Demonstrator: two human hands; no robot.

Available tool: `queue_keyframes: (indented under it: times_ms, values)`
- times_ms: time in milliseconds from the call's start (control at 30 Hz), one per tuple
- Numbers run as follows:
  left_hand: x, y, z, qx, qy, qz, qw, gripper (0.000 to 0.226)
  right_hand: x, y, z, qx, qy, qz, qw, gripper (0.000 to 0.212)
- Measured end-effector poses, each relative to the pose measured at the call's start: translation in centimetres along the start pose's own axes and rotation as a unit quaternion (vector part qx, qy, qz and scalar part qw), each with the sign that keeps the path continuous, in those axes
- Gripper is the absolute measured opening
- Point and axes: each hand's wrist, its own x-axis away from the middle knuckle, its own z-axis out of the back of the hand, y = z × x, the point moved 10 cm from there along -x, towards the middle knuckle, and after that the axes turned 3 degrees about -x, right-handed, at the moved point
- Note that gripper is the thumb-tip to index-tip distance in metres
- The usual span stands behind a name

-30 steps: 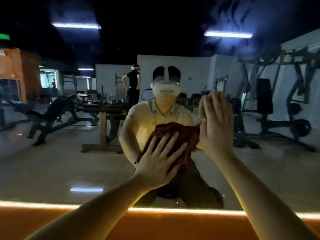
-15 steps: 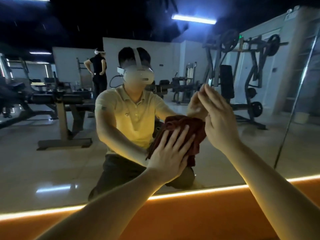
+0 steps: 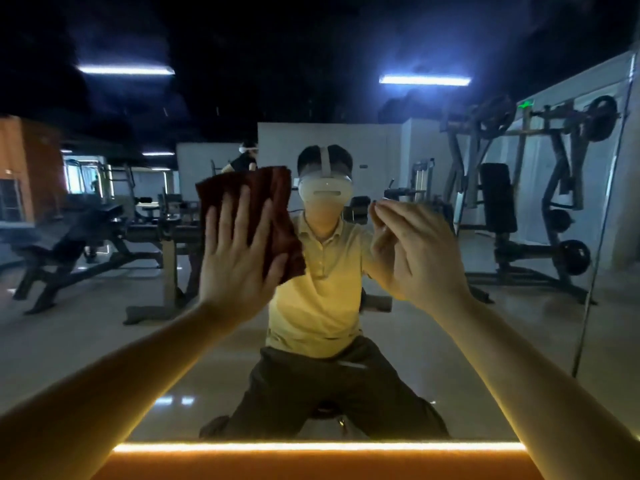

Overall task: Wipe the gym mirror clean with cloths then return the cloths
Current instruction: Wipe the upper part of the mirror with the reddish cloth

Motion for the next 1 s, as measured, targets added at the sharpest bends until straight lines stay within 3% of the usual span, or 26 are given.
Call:
queue_keyframes:
  times_ms: [167, 267, 333, 400, 500, 633, 700, 767, 867, 933, 1000]
  values:
    - [-3.2, 14.6, -0.9, 0.053, 0.019, -0.038, 0.998, 0.075, -0.1, 6.7, 3.1, 0.050, 0.045, -0.059, 0.996, 0.052]
    - [-3.7, 21.8, -1.0, 0.043, -0.015, -0.156, 0.987, 0.070, -0.3, 7.3, 3.5, 0.043, 0.048, -0.065, 0.996, 0.051]
    - [-3.7, 22.5, -1.3, 0.025, -0.037, -0.258, 0.965, 0.068, -0.7, 7.5, 3.9, 0.038, 0.050, -0.050, 0.997, 0.049]
    - [-4.8, 18.7, -0.7, -0.004, -0.032, -0.293, 0.956, 0.076, -1.8, 8.2, 4.6, 0.044, 0.057, -0.030, 0.997, 0.048]
    - [-8.8, 9.0, 1.3, -0.048, 0.006, -0.202, 0.978, 0.090, -4.2, 10.4, 6.0, 0.058, 0.079, -0.065, 0.993, 0.053]
    - [-16.6, -0.1, 5.3, -0.038, 0.021, 0.027, 0.999, 0.092, -5.7, 10.7, 6.6, 0.058, 0.114, -0.074, 0.989, 0.051]
    - [-19.8, 1.6, 6.3, -0.018, 0.043, 0.082, 0.996, 0.093, -5.6, 10.8, 6.9, 0.055, 0.133, -0.062, 0.988, 0.048]
    - [-21.8, 6.8, 6.4, -0.007, 0.076, 0.083, 0.994, 0.091, -5.9, 11.3, 7.4, 0.018, 0.160, -0.048, 0.986, 0.046]
    - [-22.5, 15.9, 5.5, 0.016, 0.092, 0.004, 0.996, 0.082, -7.9, 13.5, 8.7, -0.077, 0.216, -0.087, 0.969, 0.046]
    - [-21.0, 20.8, 4.3, 0.018, 0.056, -0.129, 0.990, 0.077, -9.7, 14.0, 9.3, -0.088, 0.242, -0.109, 0.960, 0.048]
    - [-19.1, 21.4, 3.4, -0.023, 0.020, -0.247, 0.968, 0.074, -11.8, 13.5, 9.7, -0.064, 0.242, -0.095, 0.963, 0.050]
